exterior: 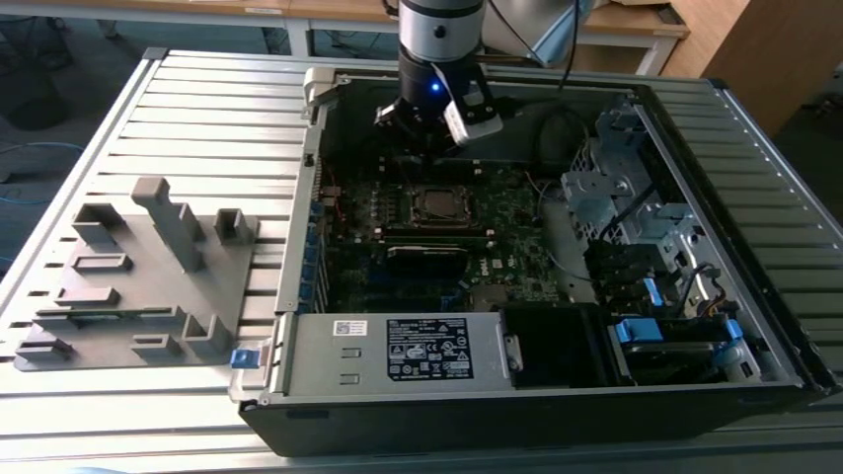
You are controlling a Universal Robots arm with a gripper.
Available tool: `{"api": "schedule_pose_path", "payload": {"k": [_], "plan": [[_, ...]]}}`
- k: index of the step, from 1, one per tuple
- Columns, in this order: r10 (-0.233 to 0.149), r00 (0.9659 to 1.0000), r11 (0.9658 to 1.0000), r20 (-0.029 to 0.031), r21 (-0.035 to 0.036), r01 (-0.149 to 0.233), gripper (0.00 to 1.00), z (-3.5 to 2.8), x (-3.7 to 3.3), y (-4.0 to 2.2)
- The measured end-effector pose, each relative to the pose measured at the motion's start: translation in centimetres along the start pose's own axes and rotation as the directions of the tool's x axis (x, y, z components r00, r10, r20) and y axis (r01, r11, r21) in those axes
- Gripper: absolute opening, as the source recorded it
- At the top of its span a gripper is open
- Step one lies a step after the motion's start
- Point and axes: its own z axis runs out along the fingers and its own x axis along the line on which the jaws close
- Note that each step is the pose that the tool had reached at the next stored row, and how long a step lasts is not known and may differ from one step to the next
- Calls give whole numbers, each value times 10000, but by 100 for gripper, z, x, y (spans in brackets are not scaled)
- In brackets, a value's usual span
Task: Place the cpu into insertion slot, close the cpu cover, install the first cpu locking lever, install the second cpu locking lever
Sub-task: 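Install the first cpu locking lever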
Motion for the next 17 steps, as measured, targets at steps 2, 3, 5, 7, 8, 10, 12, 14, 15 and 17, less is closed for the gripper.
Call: {"api": "schedule_pose_path", "payload": {"k": [2,3,5,7,8,10,12,14,15,17], "plan": [[0,10000,10000,2,-1,0,11,-1,32,-2],[0,10000,10000,3,0,0,11,-2,45,-4],[0,10000,10000,4,-1,0,11,-2,70,-6],[0,10000,10000,6,-1,0,11,-3,89,-7],[0,10000,10000,5,0,0,11,-3,95,-7],[0,10000,10000,5,1,0,11,-4,105,-8],[-1,10000,10000,6,-1,1,11,-4,107,-9],[0,10000,10000,5,-1,0,11,-4,108,-9],[0,10000,10000,5,0,0,11,-4,108,-9],[0,10000,10000,5,-1,0,11,-4,108,-9]]}}
